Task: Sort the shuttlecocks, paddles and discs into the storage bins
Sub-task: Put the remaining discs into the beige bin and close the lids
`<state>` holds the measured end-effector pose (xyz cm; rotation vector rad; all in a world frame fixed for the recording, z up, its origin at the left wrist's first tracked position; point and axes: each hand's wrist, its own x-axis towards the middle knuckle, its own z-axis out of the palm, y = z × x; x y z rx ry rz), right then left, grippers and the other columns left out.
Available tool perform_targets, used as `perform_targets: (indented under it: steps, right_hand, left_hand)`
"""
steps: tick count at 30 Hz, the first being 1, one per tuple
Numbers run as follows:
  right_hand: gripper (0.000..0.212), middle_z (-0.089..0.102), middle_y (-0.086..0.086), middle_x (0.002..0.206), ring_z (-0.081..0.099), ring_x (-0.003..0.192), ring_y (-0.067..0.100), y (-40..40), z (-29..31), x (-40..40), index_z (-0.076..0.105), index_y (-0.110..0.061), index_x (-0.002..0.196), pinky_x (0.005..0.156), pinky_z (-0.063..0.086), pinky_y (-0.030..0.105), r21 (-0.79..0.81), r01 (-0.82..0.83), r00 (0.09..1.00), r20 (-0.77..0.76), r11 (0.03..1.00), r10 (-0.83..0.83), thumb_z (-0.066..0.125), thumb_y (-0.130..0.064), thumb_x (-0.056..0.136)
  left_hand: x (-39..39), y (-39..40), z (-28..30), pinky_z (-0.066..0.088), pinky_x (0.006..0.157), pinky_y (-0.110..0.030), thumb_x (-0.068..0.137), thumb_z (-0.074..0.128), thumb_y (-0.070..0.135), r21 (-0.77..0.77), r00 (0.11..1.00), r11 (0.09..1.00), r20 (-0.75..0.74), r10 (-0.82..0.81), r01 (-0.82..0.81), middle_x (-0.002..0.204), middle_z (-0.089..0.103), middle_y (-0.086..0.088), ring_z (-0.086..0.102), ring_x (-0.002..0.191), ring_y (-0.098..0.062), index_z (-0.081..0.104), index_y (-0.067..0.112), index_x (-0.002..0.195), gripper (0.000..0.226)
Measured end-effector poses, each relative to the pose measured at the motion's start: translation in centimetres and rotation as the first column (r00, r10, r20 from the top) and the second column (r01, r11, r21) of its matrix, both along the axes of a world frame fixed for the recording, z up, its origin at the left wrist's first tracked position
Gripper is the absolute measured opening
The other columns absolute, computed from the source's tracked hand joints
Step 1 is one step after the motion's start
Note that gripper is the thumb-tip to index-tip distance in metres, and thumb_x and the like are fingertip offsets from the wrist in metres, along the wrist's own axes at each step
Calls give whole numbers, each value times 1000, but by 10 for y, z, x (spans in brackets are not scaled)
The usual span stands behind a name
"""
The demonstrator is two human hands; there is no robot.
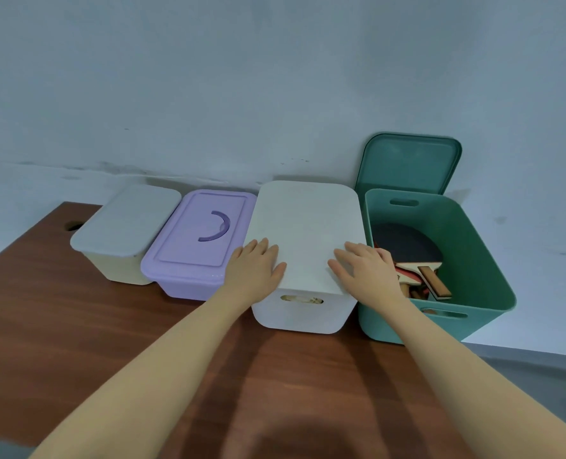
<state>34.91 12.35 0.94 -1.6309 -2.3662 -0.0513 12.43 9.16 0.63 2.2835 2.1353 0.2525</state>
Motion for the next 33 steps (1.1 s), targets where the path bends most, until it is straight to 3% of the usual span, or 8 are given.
perform_targets:
  steps: [4, 8, 16, 19, 23, 33]
  right_hand:
    - [50, 30, 0, 150, 27, 136, 21, 34, 3, -10, 32, -32, 141, 109, 15, 38, -119, 63, 993, 109, 991, -50, 24, -52, 96]
    - [57, 15, 3, 156, 13, 143, 25, 59, 1, -17, 19, -34, 147, 115, 10, 40, -192, 80, 992, 114, 978, -59, 22, -57, 94]
    - [57, 11, 8, 156, 14, 141, 30, 125, 5, -30, 17, -37, 146, 113, 13, 43, -229, 192, 975, 152, 954, -160, 17, -59, 94]
    - [59, 9, 10, 157, 10, 143, 29, 141, 2, -33, 15, -35, 147, 114, 9, 43, -215, 213, 968, 181, 953, -176, 15, -59, 93]
    - [59, 3, 9, 158, 1, 144, 24, 145, -5, -34, 10, -34, 148, 115, 2, 39, -192, 213, 967, 181, 958, -179, 14, -58, 94]
    - [58, 14, 11, 156, 12, 142, 25, 147, -7, -35, 17, -32, 147, 111, 11, 42, -166, 212, 965, 191, 963, -180, 16, -57, 94]
  left_hand:
    - [-5, 30, 3, 13, 114, -41, 98, 30, 43, -106, 999, 994, 33, 37, -33, 156, 15, -4, 12, 143, -23, 23, 20, 147, 55]
    - [-14, 68, 5, 12, 115, -44, 97, 29, 44, -138, 997, 990, 73, 40, -29, 157, 12, -3, 9, 144, -22, 19, 20, 148, 56]
    - [-24, 145, 10, 22, 108, -43, 97, 28, 42, -126, 1000, 992, 11, 25, -24, 148, 30, -8, 23, 137, -25, 33, 14, 138, 50]
    - [-28, 166, 7, 14, 113, -45, 98, 24, 45, -173, 1000, 985, -9, 10, -12, 154, 17, -11, 12, 142, -28, 22, 14, 145, 57]
    - [-28, 169, -10, -1, 116, -41, 98, 20, 47, -167, 997, 986, 78, 25, -12, 158, -2, -7, -6, 145, -25, 8, 18, 150, 60]
    - [-29, 172, -13, 0, 116, -37, 97, 24, 48, -128, 995, 992, 96, 13, -1, 158, 2, -7, -4, 145, -24, 12, 19, 150, 61]
